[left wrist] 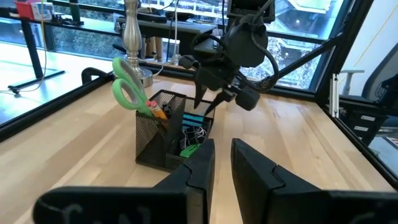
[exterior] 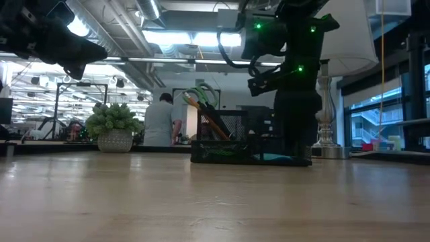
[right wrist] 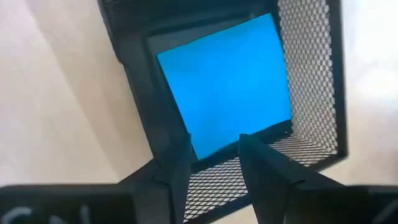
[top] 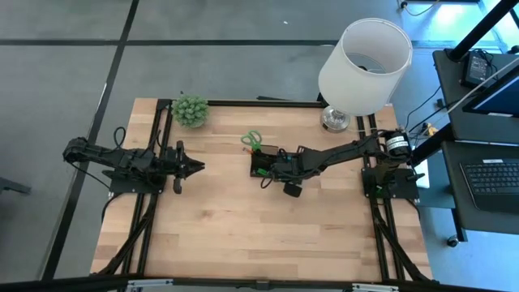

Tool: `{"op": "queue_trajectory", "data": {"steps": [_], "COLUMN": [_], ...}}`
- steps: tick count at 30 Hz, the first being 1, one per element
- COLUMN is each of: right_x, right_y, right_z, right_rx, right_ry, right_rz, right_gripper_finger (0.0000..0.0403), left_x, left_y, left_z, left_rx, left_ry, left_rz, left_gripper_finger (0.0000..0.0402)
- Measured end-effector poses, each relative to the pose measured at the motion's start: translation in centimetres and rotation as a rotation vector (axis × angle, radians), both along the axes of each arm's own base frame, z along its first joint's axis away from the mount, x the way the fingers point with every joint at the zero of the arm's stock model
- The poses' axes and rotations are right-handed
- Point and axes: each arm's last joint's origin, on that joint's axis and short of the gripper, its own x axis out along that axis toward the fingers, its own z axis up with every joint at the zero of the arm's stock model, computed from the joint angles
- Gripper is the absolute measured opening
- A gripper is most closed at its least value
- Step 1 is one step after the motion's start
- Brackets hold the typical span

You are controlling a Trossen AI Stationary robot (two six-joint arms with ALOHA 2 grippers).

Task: Pick and place office supplies into organizer
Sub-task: Put the blue sticky notes into the black organizer, then return to Home Position

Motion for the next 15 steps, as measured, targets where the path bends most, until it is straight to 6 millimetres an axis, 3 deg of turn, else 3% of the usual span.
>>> {"op": "queue_trajectory", "data": {"steps": [8, 15], "right_x": [0.4, 1.8], "right_y": [0.2, 0.2], "right_z": [0.6, 3.6], "right_rx": [0.046, 0.026], "right_ry": [-0.035, -0.09], "right_rz": [-0.047, -0.055], "right_gripper_finger": [0.014, 0.014], "left_x": [0.0, 0.0], "left_y": [0.0, 0.0], "left_z": [0.0, 0.5], "left_rx": [0.0, -0.01], "left_ry": [0.0, -0.047], "left_rz": [0.0, 0.008], "left_gripper_finger": [0.0047, 0.0047]}}
